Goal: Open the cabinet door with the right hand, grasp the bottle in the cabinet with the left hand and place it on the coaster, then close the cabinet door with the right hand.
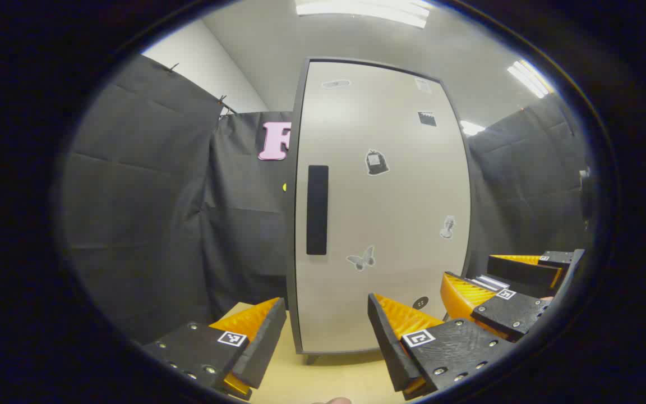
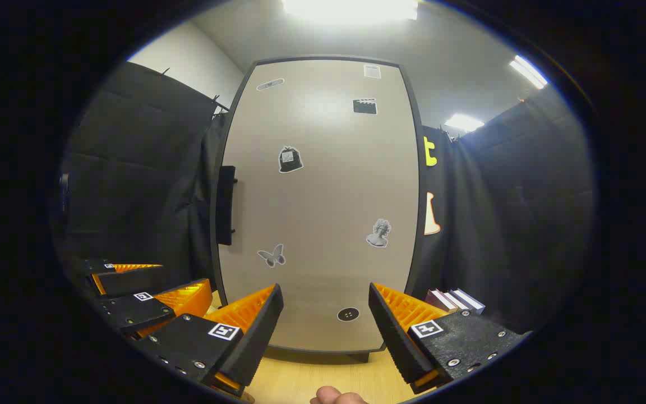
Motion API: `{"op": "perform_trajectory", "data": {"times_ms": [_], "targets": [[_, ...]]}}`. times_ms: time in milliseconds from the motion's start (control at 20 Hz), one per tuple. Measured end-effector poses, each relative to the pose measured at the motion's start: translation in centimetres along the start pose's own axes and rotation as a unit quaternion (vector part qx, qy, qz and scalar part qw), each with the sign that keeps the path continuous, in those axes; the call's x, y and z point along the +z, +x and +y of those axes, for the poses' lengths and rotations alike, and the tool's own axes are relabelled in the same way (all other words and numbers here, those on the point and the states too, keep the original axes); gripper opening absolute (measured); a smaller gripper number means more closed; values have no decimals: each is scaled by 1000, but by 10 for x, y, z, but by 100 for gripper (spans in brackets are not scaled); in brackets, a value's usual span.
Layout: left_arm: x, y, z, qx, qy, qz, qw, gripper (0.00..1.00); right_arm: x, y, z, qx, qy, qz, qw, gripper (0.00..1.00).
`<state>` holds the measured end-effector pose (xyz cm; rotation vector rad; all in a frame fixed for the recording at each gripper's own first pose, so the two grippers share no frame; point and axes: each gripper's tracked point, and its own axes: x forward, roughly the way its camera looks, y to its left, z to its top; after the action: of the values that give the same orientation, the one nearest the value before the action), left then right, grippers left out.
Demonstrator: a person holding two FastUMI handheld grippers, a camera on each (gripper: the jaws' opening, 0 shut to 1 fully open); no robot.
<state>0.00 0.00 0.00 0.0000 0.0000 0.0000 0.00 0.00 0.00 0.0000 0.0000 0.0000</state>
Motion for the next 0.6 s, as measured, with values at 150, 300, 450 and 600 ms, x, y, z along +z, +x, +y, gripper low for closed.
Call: {"op": "perform_trajectory", "data": {"times_ms": [150, 300, 450, 600], "targets": [[-1, 2, -1, -7, -9, 4, 1000, 84, 1, 3, -2, -8, 8, 2, 1000, 95], [-7, 6, -6, -18, -10, 11, 1000, 84, 2, 4, -3, -10, 22, 2, 1000, 95], [9, 8, -3, -6, -3, -19, 1000, 84, 5, 4, -6, -14, 28, 1, 1000, 94], [13, 11, -7, -6, 1, -26, 1000, 84, 9, 6, -11, -21, 31, -5, 999, 94]]}}
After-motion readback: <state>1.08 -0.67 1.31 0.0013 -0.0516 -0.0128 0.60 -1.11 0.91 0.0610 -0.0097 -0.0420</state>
